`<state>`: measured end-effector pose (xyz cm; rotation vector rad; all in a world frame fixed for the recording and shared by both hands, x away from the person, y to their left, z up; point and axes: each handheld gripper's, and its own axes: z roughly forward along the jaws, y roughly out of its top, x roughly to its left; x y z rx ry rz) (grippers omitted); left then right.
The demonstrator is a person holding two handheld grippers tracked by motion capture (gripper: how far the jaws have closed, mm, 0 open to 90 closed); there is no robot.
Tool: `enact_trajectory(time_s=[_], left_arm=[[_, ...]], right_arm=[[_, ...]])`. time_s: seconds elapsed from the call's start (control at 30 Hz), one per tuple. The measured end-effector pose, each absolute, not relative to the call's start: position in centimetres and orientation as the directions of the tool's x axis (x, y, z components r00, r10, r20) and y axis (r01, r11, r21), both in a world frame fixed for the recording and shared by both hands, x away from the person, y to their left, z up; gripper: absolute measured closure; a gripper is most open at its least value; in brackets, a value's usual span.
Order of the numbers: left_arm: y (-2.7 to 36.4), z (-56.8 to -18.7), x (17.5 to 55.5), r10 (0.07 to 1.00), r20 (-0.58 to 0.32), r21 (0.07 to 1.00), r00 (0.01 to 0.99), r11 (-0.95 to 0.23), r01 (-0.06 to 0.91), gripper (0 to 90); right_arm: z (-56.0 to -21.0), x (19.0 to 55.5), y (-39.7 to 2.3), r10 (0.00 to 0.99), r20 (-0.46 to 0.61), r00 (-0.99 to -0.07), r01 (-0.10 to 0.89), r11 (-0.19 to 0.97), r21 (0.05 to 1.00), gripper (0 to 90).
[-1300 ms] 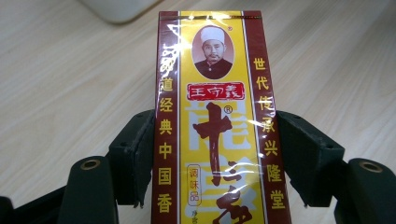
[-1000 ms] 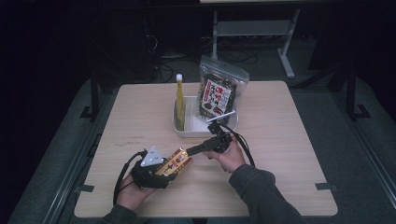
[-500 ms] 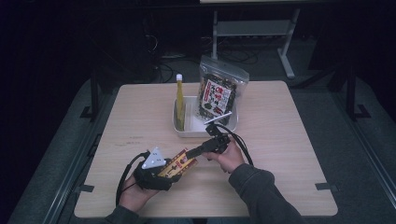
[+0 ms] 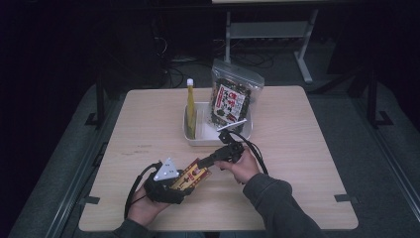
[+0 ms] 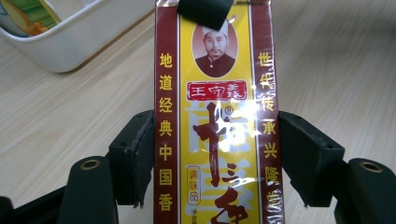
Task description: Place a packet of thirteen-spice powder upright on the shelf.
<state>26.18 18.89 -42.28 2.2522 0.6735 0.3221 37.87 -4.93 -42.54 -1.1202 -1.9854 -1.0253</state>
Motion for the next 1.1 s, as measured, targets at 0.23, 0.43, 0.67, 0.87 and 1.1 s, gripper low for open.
enact_trajectory(time_s=[0.23, 0.43, 0.67, 0.87, 1.1], left_arm=[[18.9, -42.6, 26.4, 0.573, 0.029, 0.725, 0.819, -0.576, 0.378, 31.8], [19.4, -42.4, 26.4, 0.584, 0.012, 0.738, 0.812, -0.553, 0.387, 30.8], [20.0, -42.0, 26.5, 0.602, 0.005, 0.754, 0.798, -0.527, 0.392, 29.1], [20.4, -41.9, 26.5, 0.614, 0.003, 0.759, 0.789, -0.516, 0.399, 28.1], [21.0, -41.9, 26.7, 0.633, -0.009, 0.762, 0.774, -0.497, 0.416, 27.8]], right_arm=[[-41.7, 37.7, -4.3, 0.439, 0.794, -0.42, 0.9, 0.316, 0.301, 68.1], [-40.8, 37.7, -3.9, 0.463, 0.776, -0.428, 0.898, 0.316, 0.307, 68.3], [-39.2, 37.9, -4.3, 0.527, 0.724, -0.444, 0.895, 0.303, 0.328, 68.4], [-38.1, 38.2, -5.1, 0.564, 0.693, -0.449, 0.893, 0.286, 0.346, 68.3], [-36.8, 38.6, -5.8, 0.595, 0.663, -0.455, 0.89, 0.274, 0.364, 68.4]])
